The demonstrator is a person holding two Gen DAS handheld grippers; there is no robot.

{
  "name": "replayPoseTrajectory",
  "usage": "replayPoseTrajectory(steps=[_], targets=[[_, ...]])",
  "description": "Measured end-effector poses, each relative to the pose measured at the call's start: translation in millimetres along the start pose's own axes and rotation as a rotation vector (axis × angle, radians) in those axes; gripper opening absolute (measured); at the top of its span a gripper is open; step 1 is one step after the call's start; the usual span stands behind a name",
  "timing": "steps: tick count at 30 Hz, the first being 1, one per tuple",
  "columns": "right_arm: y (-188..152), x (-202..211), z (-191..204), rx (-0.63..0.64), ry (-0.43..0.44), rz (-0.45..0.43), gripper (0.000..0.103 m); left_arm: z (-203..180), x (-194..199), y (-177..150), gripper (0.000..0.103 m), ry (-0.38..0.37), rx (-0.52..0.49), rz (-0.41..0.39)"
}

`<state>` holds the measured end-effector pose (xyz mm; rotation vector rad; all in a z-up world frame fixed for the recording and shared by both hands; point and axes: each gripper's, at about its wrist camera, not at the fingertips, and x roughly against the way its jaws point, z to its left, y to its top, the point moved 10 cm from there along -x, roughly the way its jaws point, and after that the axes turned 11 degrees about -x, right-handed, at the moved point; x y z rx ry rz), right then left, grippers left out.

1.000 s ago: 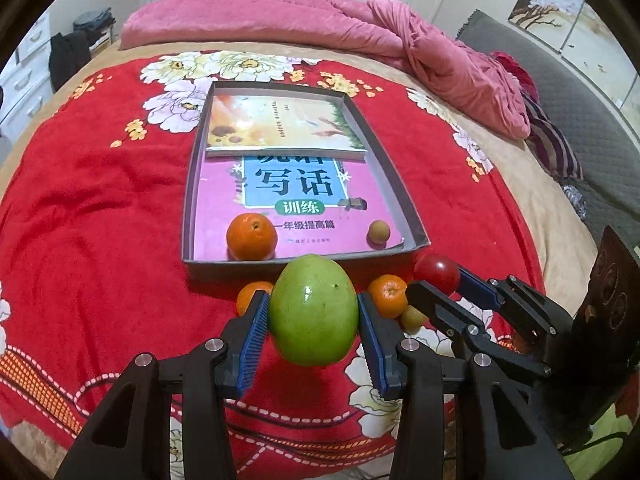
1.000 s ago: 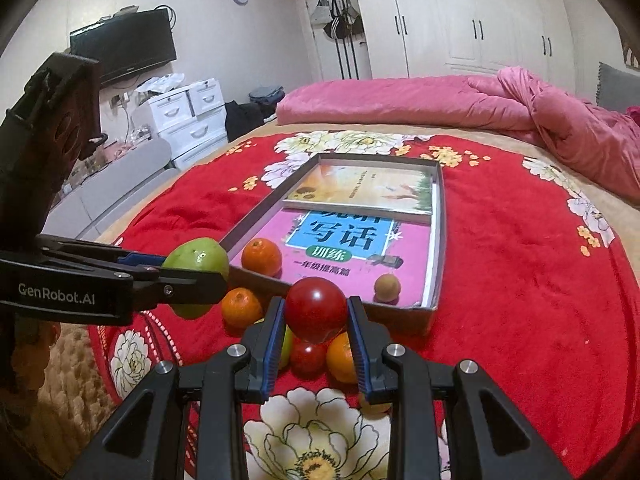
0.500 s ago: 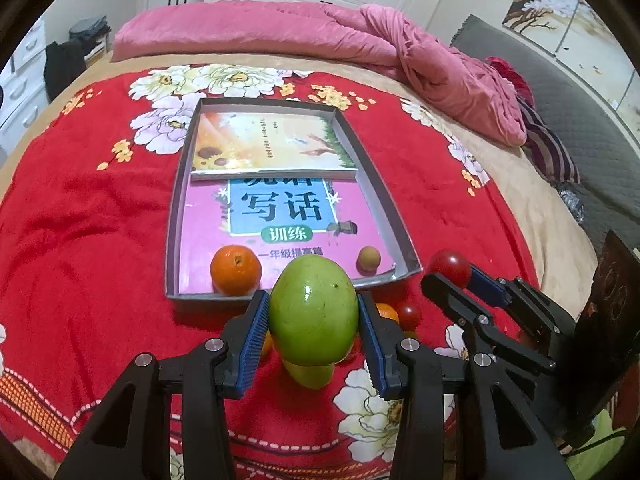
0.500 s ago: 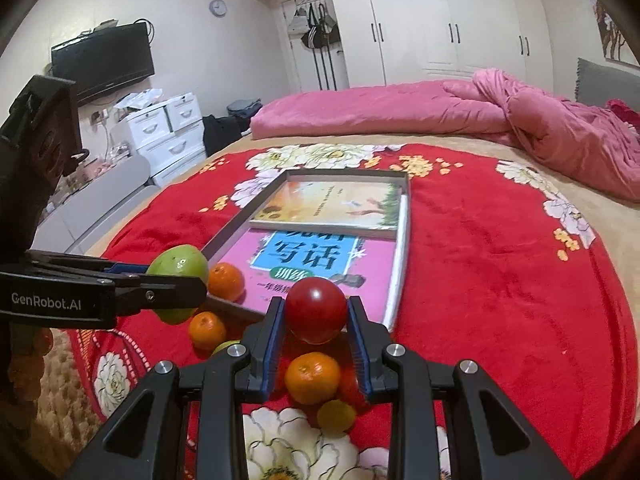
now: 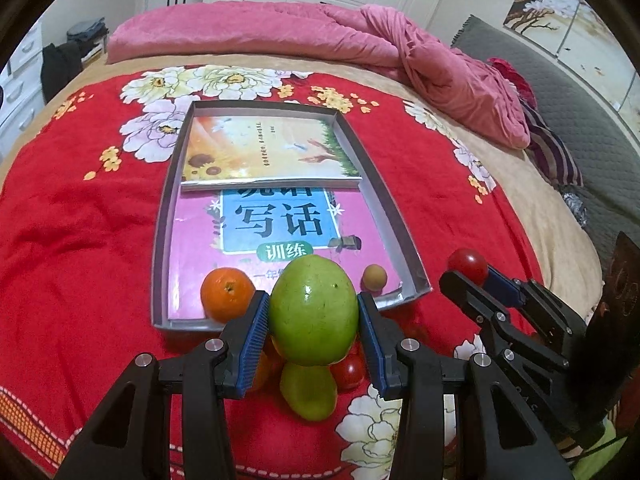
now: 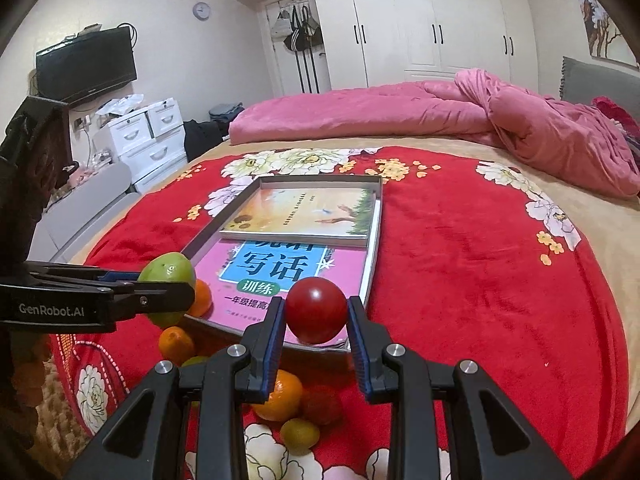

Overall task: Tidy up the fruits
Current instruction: 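Lift and carry the green fruit and cherry tomato over the tray with both tools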

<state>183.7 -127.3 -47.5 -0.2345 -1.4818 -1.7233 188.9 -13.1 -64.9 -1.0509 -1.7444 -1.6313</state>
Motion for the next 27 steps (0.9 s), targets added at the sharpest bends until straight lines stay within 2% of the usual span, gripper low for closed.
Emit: replayPoseTrajectory(steps=[20, 27], targets=[[-1, -26, -3, 0.034, -0.016, 0.043, 0.031, -2, -46, 16, 0.045, -0.016, -0.020, 0.023], [-4, -36, -5, 0.042, -0.018, 0.063, 0.031, -4, -65, 16, 0.045, -0.018, -0.029, 0.057]])
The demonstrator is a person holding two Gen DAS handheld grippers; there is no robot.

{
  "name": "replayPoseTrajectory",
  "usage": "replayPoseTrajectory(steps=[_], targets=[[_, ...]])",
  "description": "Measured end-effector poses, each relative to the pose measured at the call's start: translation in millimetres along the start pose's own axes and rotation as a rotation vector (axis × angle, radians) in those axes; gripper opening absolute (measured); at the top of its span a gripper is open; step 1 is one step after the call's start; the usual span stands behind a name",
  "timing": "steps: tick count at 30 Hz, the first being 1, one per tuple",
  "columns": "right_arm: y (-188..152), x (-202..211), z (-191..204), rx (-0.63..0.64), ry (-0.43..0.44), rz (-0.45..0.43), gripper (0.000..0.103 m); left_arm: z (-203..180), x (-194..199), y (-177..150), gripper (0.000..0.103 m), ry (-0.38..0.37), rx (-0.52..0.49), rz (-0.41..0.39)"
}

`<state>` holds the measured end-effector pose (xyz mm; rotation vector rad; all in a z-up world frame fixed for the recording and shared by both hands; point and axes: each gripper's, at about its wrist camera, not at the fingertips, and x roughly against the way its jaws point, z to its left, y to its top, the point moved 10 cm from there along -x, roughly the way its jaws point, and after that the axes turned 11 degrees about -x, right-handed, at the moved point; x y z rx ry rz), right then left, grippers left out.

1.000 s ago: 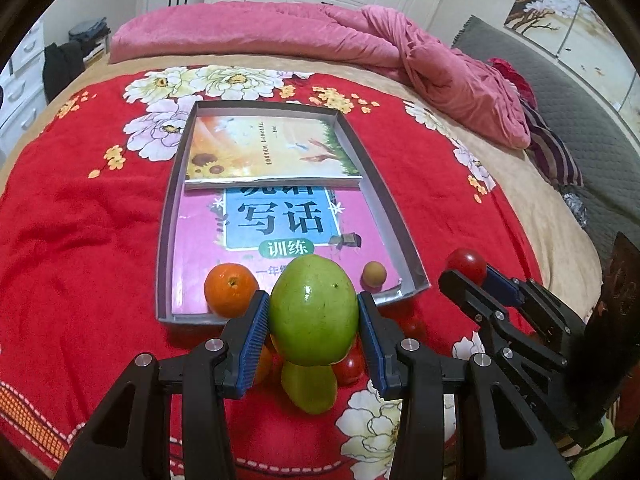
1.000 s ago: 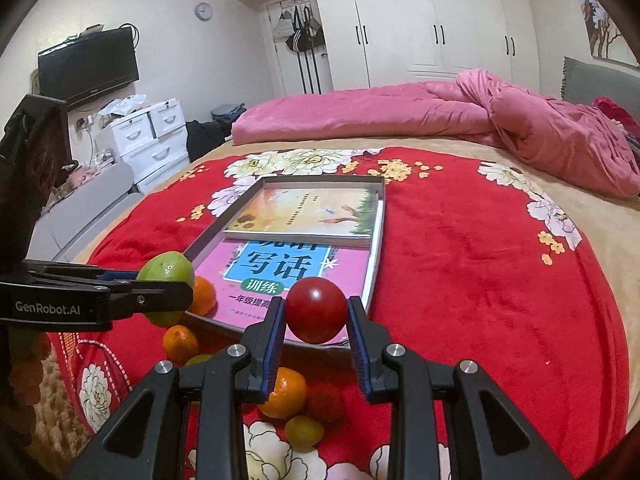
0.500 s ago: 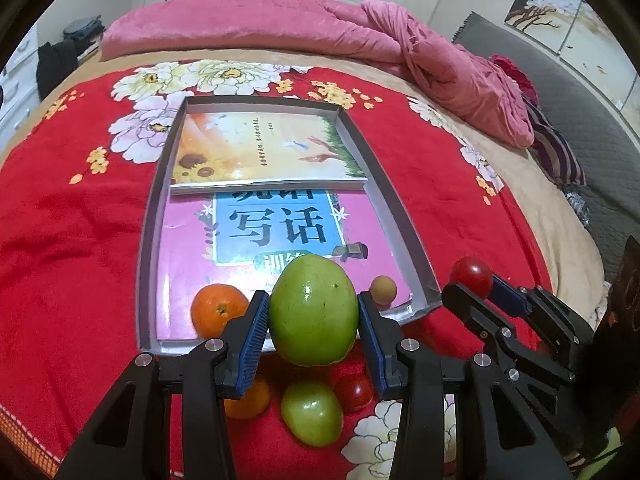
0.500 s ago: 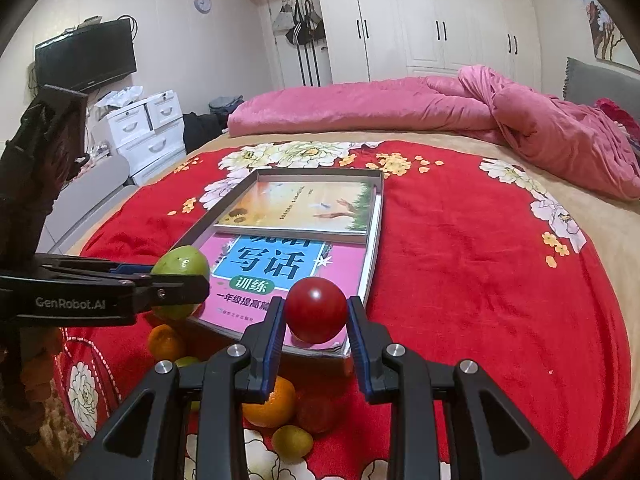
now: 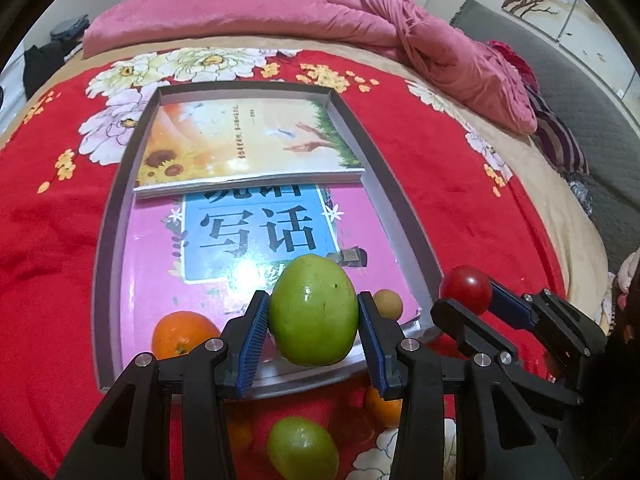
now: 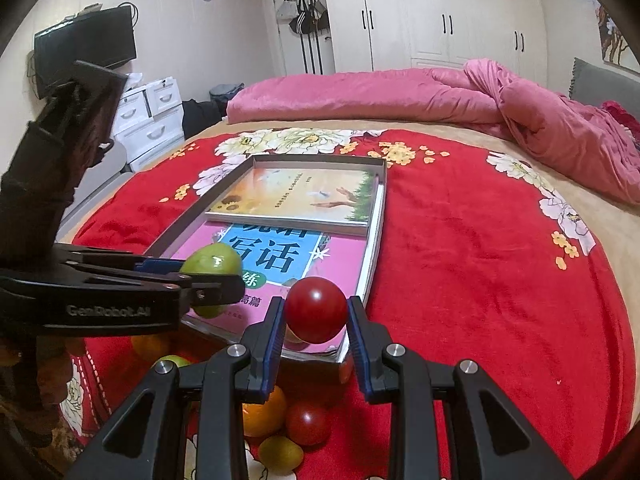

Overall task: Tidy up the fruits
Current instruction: 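Lift and carry the green fruit and cherry tomato over the tray with both tools, then open the right tool to drop the cherry tomato into the tray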

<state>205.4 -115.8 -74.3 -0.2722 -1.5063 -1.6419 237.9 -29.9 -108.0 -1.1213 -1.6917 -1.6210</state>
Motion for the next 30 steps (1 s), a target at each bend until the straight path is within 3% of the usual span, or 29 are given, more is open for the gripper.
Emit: replayPoseTrajectory(steps=[30], targets=[[-16, -20, 1, 0.038, -0.019, 0.067, 0.031, -7, -20, -7, 0.046, -0.008, -0.035, 0.038]])
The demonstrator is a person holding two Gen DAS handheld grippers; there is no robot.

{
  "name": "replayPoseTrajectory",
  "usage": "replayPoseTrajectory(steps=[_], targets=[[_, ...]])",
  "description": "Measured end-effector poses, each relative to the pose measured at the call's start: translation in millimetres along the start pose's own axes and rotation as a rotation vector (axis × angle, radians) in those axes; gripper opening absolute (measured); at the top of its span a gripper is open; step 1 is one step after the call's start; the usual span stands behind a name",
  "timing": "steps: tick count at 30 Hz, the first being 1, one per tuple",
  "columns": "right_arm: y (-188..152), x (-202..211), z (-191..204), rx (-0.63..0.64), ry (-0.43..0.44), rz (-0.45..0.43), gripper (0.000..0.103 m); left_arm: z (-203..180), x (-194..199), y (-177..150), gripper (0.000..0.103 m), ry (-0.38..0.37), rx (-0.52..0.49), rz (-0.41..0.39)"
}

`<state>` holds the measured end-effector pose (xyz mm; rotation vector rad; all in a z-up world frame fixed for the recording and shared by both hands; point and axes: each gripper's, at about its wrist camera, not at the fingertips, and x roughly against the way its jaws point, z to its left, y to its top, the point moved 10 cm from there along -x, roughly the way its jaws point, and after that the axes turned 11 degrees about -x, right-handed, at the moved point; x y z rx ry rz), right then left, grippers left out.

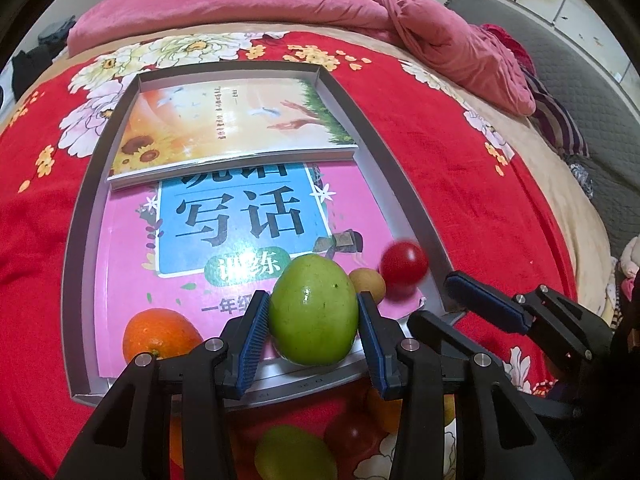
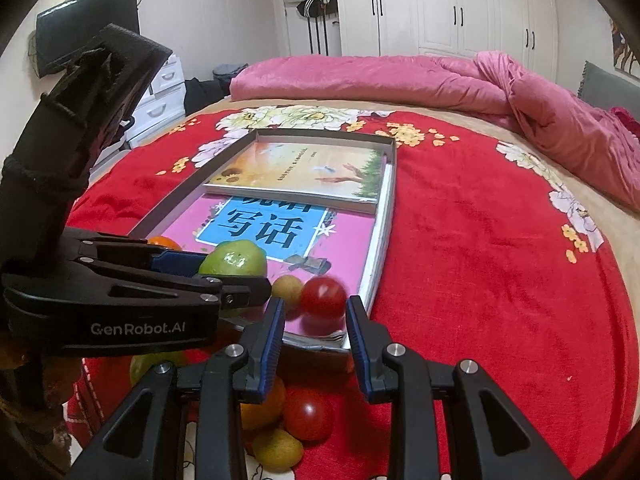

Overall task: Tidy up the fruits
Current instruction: 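Open the right tool to drop the cherry tomato into the tray, then open the left tool to set the green fruit in the tray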

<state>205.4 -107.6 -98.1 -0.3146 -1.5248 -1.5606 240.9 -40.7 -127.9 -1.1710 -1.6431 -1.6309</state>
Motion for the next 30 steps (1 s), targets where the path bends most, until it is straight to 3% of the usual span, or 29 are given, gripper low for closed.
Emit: replayPoseTrajectory(steps=[6, 13, 30], targets=[[0, 2, 3, 0.001, 0.000, -0.005, 0.033, 0, 0, -1, 0.046, 0.005, -0.004, 0.004], [8, 11, -1, -0.008, -0.014, -0.052, 0.048, 0, 0, -3, 0.048, 0.004, 0.004, 0.011], [7, 12, -8, -0.024, -0.044, -0.050, 0.055, 4, 3, -5, 0.050, 0.018, 0.016, 0.009]])
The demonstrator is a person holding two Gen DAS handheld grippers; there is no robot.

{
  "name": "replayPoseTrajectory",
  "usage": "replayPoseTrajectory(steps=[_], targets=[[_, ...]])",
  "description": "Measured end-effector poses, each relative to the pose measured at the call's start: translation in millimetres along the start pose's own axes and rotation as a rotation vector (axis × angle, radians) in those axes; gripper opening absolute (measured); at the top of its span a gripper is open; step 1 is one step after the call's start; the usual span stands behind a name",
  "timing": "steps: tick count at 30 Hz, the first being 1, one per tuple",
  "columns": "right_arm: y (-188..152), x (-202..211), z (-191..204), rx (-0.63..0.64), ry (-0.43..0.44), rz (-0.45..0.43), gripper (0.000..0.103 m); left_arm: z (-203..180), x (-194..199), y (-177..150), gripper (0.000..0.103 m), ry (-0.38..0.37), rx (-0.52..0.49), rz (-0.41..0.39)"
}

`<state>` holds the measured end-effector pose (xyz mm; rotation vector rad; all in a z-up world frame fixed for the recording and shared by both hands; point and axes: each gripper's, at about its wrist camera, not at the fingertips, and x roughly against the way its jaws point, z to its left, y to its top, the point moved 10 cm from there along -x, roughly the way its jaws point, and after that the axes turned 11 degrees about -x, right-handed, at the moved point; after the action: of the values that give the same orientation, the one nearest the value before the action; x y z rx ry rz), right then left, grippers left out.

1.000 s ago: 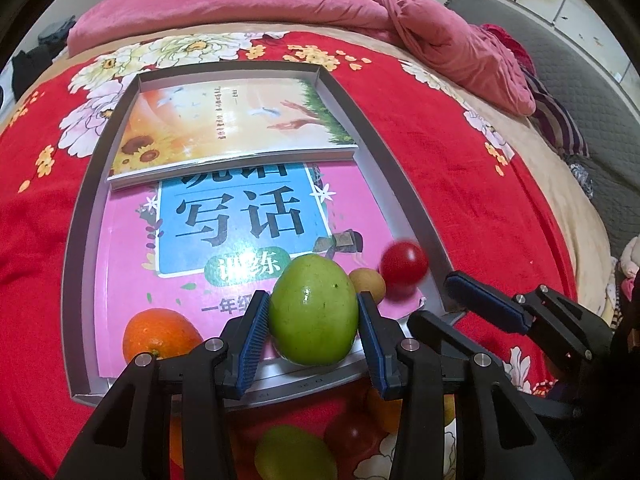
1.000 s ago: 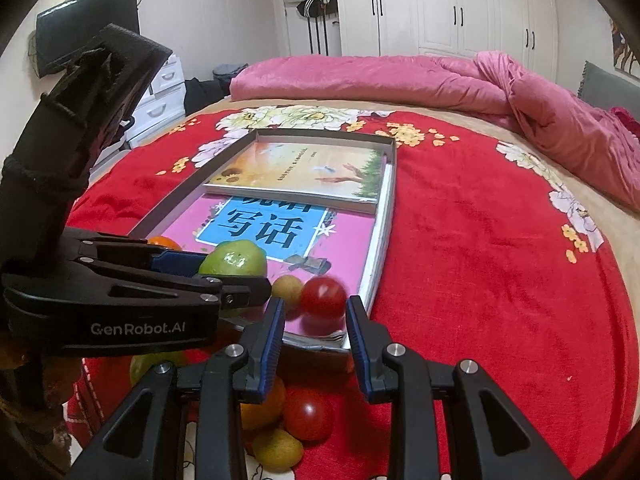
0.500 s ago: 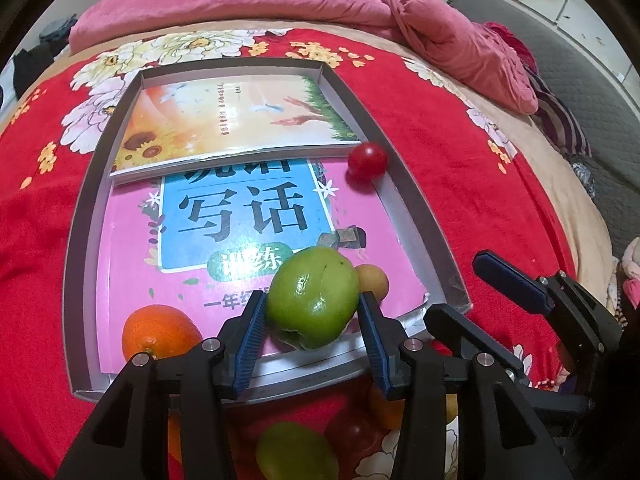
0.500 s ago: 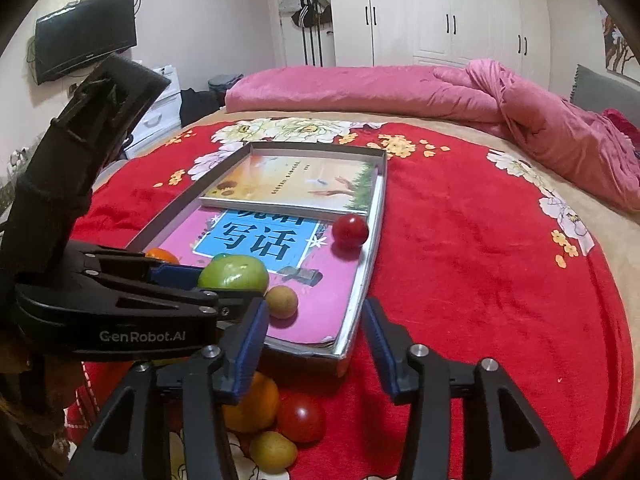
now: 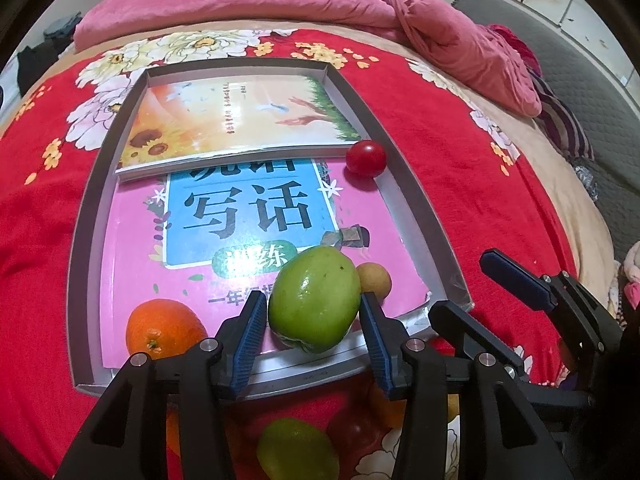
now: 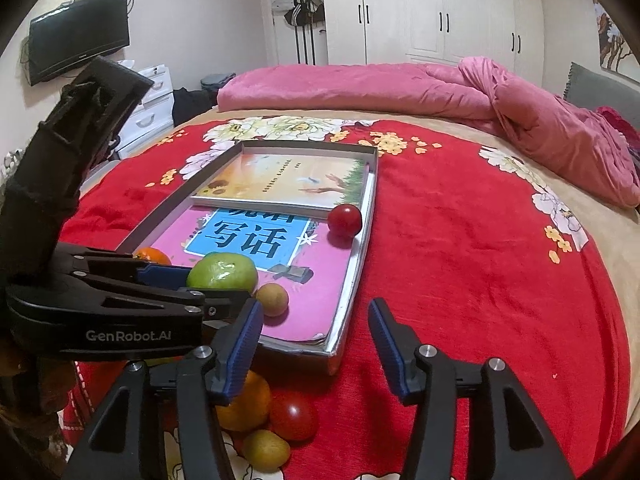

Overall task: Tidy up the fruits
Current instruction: 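Open the left tool to set the green fruit in the tray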

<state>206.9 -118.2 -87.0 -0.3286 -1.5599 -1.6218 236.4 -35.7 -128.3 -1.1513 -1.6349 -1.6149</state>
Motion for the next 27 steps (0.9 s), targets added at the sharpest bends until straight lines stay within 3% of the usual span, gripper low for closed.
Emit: replayPoseTrajectory(steps=[9, 12, 16, 23, 27], targets=[[1, 1, -7, -0.026, -0.015, -0.003, 0.056, 1, 9, 2, 0.050, -0.003, 0.011, -0.013], [2, 2, -8, -0.027, -0.018, -0.008, 0.056, 2, 13, 2, 0.055, -0.002, 0.018, -0.021], [2, 3, -9, -0.035, -0.018, -0.012, 0.064, 3, 17, 2, 0.056, 0.000, 0.022, -0.025], [4, 7, -10, -0.038, -0.024, -0.025, 0.065, 3, 23, 1, 0.058, 0.002, 0.026, -0.030], [7, 11, -9, -0.034, -0.024, -0.045, 0.071, 2, 29, 1, 0.059, 0.004, 0.019, -0.038]])
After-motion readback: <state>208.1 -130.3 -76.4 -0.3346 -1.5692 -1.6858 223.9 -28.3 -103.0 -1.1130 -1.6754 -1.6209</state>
